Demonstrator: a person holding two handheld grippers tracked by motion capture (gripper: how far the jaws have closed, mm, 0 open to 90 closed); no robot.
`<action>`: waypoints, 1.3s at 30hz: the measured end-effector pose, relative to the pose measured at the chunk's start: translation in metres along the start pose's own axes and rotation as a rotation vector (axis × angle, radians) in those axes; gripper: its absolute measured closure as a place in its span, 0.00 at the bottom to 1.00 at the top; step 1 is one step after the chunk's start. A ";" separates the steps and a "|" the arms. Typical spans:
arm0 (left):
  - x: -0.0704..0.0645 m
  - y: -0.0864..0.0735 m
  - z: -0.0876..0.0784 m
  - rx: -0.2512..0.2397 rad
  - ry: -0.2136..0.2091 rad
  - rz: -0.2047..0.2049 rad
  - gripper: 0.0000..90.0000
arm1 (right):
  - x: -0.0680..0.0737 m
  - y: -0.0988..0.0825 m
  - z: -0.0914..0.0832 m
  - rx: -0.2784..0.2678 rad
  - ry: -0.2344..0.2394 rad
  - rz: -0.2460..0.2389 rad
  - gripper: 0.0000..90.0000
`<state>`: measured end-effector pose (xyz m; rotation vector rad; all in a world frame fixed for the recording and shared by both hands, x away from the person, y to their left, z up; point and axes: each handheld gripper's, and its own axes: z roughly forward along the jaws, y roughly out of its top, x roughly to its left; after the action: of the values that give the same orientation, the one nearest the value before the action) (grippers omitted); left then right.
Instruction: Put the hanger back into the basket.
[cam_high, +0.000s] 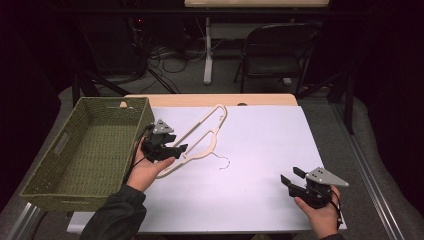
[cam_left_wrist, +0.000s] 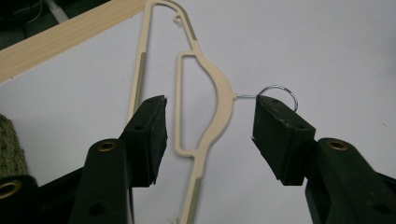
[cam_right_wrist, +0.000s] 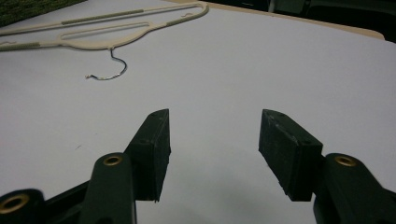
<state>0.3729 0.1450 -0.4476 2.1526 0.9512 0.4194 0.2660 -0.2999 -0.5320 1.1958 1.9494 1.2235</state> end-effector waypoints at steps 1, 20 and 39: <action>0.000 0.001 0.002 0.012 0.000 0.003 0.51 | 0.000 0.000 0.000 0.000 0.001 0.000 0.48; 0.013 -0.005 0.050 0.295 0.011 0.024 0.71 | -0.002 0.000 0.000 -0.005 0.005 0.005 0.48; 0.022 -0.005 0.079 0.400 0.011 0.004 0.75 | -0.002 0.000 0.001 -0.009 0.010 0.004 0.48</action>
<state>0.4284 0.1242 -0.5050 2.5110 1.1110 0.2579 0.2678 -0.3008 -0.5330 1.1917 1.9473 1.2418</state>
